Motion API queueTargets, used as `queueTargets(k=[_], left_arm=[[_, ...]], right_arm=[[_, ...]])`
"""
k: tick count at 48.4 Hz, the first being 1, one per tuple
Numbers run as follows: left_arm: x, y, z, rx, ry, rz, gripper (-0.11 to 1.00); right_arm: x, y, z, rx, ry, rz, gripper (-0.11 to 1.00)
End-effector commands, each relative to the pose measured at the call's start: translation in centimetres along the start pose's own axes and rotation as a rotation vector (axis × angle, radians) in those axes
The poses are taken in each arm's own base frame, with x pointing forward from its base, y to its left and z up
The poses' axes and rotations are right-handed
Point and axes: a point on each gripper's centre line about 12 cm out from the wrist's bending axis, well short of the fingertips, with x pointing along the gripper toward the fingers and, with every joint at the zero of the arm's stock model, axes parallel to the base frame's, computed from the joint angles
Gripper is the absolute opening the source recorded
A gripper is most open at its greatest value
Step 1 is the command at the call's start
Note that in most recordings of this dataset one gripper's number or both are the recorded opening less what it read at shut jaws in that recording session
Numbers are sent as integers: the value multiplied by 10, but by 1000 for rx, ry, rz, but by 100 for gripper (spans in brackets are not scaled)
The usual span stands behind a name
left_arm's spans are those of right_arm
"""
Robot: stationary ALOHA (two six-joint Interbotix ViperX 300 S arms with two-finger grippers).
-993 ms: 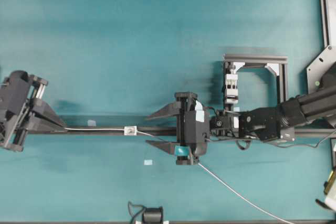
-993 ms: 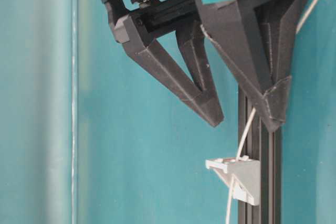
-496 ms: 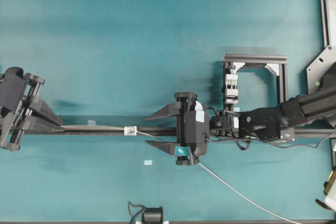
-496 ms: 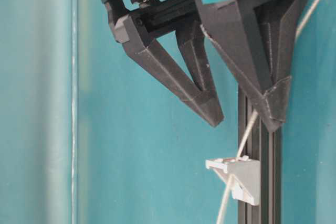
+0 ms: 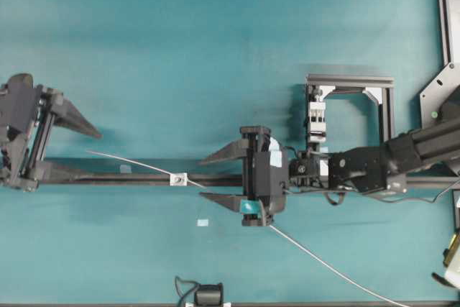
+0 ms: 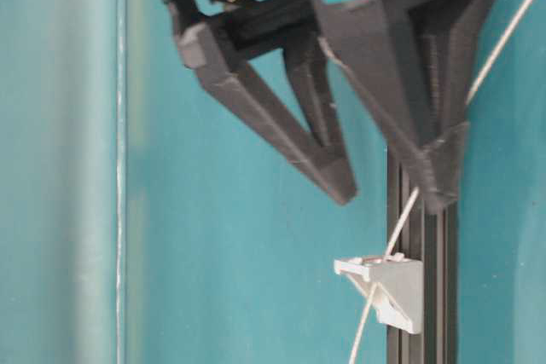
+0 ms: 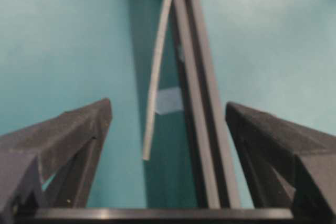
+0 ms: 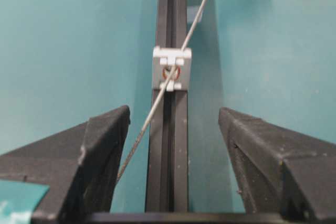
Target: Insert the wire into the hole on the left side and pull it with the left arm.
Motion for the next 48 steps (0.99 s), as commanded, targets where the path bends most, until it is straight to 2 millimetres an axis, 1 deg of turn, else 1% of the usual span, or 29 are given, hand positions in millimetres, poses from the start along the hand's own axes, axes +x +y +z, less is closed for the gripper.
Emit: queueTargets(k=[1,9,20,36,48], left_arm=[[0,2,11,-2,-46,6,81],[-4,8,15,-6,-69,28,81],[-9,10,25,57,-113,39,81],[-12,18,27,70,-129,71,81],[-13,19,25,69,-125,73,81]], right_arm=[[-7,-1,22,14,-55,5,76],[-15,-8,28,-2,-67,-7,76],[-20,-19,36,-15,-83,-30,76],[-24,-34,41,-21,-90,-64,76],[-26,-37,41,-20,-90,-70,76]])
